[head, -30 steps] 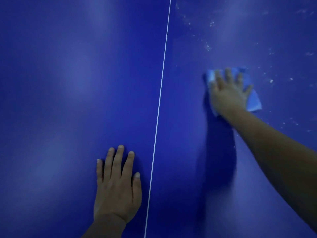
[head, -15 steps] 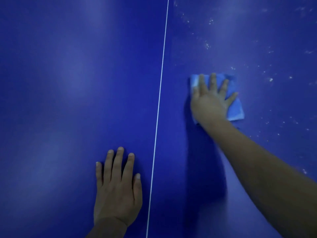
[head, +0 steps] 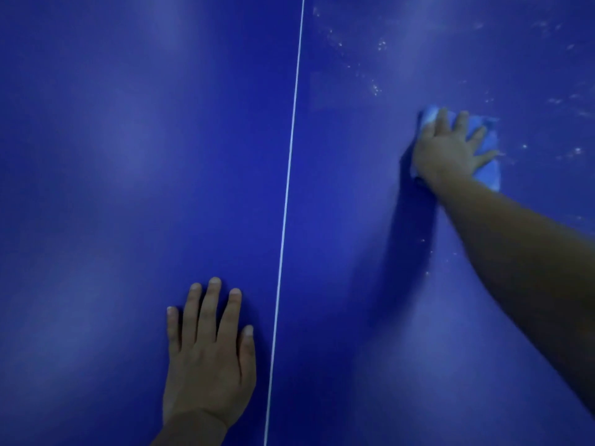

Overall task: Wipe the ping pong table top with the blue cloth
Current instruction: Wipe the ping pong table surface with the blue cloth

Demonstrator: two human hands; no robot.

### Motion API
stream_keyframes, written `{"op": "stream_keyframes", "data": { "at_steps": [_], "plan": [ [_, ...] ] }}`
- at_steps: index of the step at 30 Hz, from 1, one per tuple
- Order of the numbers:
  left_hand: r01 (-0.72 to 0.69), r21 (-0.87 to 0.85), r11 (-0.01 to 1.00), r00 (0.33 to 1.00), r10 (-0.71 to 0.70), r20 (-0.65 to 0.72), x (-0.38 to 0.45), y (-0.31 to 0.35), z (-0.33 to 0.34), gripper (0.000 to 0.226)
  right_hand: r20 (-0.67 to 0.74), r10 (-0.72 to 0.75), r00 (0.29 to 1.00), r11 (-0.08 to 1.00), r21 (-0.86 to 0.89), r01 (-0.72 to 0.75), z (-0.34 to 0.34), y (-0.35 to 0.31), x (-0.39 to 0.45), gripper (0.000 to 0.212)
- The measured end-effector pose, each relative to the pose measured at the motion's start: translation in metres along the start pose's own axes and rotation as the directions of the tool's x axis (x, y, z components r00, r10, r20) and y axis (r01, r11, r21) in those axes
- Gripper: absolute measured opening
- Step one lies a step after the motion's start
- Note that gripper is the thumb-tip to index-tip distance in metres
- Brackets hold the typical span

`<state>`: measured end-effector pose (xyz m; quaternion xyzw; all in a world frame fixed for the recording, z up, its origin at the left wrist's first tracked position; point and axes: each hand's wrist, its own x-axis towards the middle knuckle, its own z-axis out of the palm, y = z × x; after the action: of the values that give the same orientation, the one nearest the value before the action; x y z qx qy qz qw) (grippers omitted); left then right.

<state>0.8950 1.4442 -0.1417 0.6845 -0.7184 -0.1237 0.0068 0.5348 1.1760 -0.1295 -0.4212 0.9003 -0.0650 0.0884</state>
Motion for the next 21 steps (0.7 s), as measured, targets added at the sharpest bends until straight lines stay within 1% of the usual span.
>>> {"op": "stream_keyframes", "data": {
  "at_steps": [1, 2, 3, 4, 5, 6, 7, 8, 9, 10, 11, 12, 13, 14, 15, 16, 17, 18, 19, 20, 21],
  "plan": [
    [0.001, -0.010, 1.000, 1.000, -0.001, -0.013, 0.000, 0.000, 0.000, 0.063, -0.005, -0.129, 0.992, 0.990, -0.052, 0.128, 0.009, -0.013, -0.018, 0.054],
    [-0.004, -0.015, 1.000, 1.000, 0.003, -0.027, 0.001, -0.001, 0.001, 0.061, 0.017, -0.300, 0.954, 0.949, -0.100, 0.300, 0.020, -0.028, -0.044, 0.054],
    [-0.009, -0.016, 1.000, 0.999, 0.009, -0.041, 0.001, -0.001, 0.002, 0.060, 0.055, -0.482, 0.874, 0.865, -0.131, 0.485, 0.032, -0.043, -0.070, 0.055],
    [-0.014, -0.016, 1.000, 0.998, 0.013, -0.057, 0.001, -0.001, 0.004, 0.060, 0.114, -0.639, 0.761, 0.750, -0.128, 0.649, 0.042, -0.055, -0.095, 0.056],
    [-0.019, -0.016, 1.000, 0.997, 0.017, -0.075, 0.001, -0.001, 0.005, 0.060, 0.173, -0.721, 0.671, 0.663, -0.108, 0.741, 0.048, -0.061, -0.107, 0.057],
    [-0.023, -0.023, 0.999, 0.996, 0.021, -0.091, 0.001, -0.001, 0.005, 0.059, 0.209, -0.750, 0.628, 0.628, -0.075, 0.775, 0.044, -0.062, -0.101, 0.057],
    [-0.025, -0.035, 0.999, 0.994, 0.021, -0.103, 0.000, -0.001, 0.006, 0.059, 0.215, -0.734, 0.645, 0.639, -0.104, 0.762, 0.036, -0.054, -0.081, 0.057],
    [-0.022, -0.044, 0.999, 0.994, 0.017, -0.110, 0.001, -0.002, 0.006, 0.058, 0.175, -0.680, 0.712, 0.688, -0.181, 0.702, 0.029, -0.042, -0.055, 0.056],
    [-0.017, -0.046, 0.999, 0.994, 0.012, -0.111, 0.001, -0.001, 0.006, 0.058, 0.127, -0.587, 0.800, 0.770, -0.220, 0.599, 0.020, -0.024, -0.026, 0.056],
    [-0.011, -0.043, 0.999, 0.995, 0.006, -0.103, 0.001, -0.001, 0.005, 0.058, 0.093, -0.434, 0.896, 0.877, -0.184, 0.443, 0.009, -0.004, 0.001, 0.055],
    [-0.006, -0.036, 0.999, 0.996, 0.002, -0.086, 0.001, -0.001, 0.005, 0.059, 0.074, -0.263, 0.962, 0.956, -0.117, 0.270, -0.002, 0.015, 0.020, 0.055],
    [-0.002, -0.024, 1.000, 0.998, 0.001, -0.065, 0.001, 0.000, 0.004, 0.059, 0.065, -0.133, 0.989, 0.990, -0.034, 0.136, -0.011, 0.028, 0.028, 0.056],
    [0.001, -0.010, 1.000, 0.999, -0.001, -0.045, 0.000, 0.000, 0.003, 0.060, 0.059, -0.068, 0.996, 0.998, 0.000, 0.068, -0.013, 0.034, 0.026, 0.056],
    [0.005, -0.001, 1.000, 0.999, -0.005, -0.033, 0.001, 0.000, 0.002, 0.061, 0.047, -0.071, 0.996, 0.997, -0.017, 0.072, -0.010, 0.031, 0.011, 0.056],
    [0.010, 0.001, 1.000, 0.999, -0.010, -0.030, 0.002, 0.000, 0.001, 0.061, 0.044, -0.159, 0.986, 0.985, -0.057, 0.161, -0.001, 0.023, -0.011, 0.055],
    [0.014, -0.006, 1.000, 0.999, -0.014, -0.034, 0.001, 0.002, 0.000, 0.061, 0.058, -0.309, 0.949, 0.945, -0.089, 0.313, 0.011, 0.011, -0.041, 0.055],
    [0.018, -0.018, 1.000, 0.999, -0.019, -0.040, 0.001, 0.003, 0.000, 0.062, 0.088, -0.505, 0.859, 0.851, -0.115, 0.512, 0.025, 0.001, -0.074, 0.055],
    [0.027, -0.028, 0.999, 0.999, -0.028, -0.045, 0.001, 0.004, 0.001, 0.062, 0.151, -0.690, 0.708, 0.700, -0.107, 0.706, 0.037, -0.008, -0.106, 0.056],
    [0.036, -0.032, 0.999, 0.998, -0.037, -0.047, 0.000, 0.004, 0.001, 0.063, 0.224, -0.787, 0.575, 0.571, -0.086, 0.816, 0.044, -0.010, -0.126, 0.057],
    [0.038, -0.031, 0.999, 0.998, -0.039, -0.048, 0.000, 0.004, 0.001, 0.063, 0.264, -0.826, 0.497, 0.501, -0.059, 0.863, 0.043, -0.009, -0.123, 0.058],
    [0.030, -0.031, 0.999, 0.998, -0.032, -0.052, 0.001, 0.003, 0.002, 0.063, 0.276, -0.819, 0.504, 0.503, -0.079, 0.861, 0.033, -0.002, -0.100, 0.059]
  ]
}}
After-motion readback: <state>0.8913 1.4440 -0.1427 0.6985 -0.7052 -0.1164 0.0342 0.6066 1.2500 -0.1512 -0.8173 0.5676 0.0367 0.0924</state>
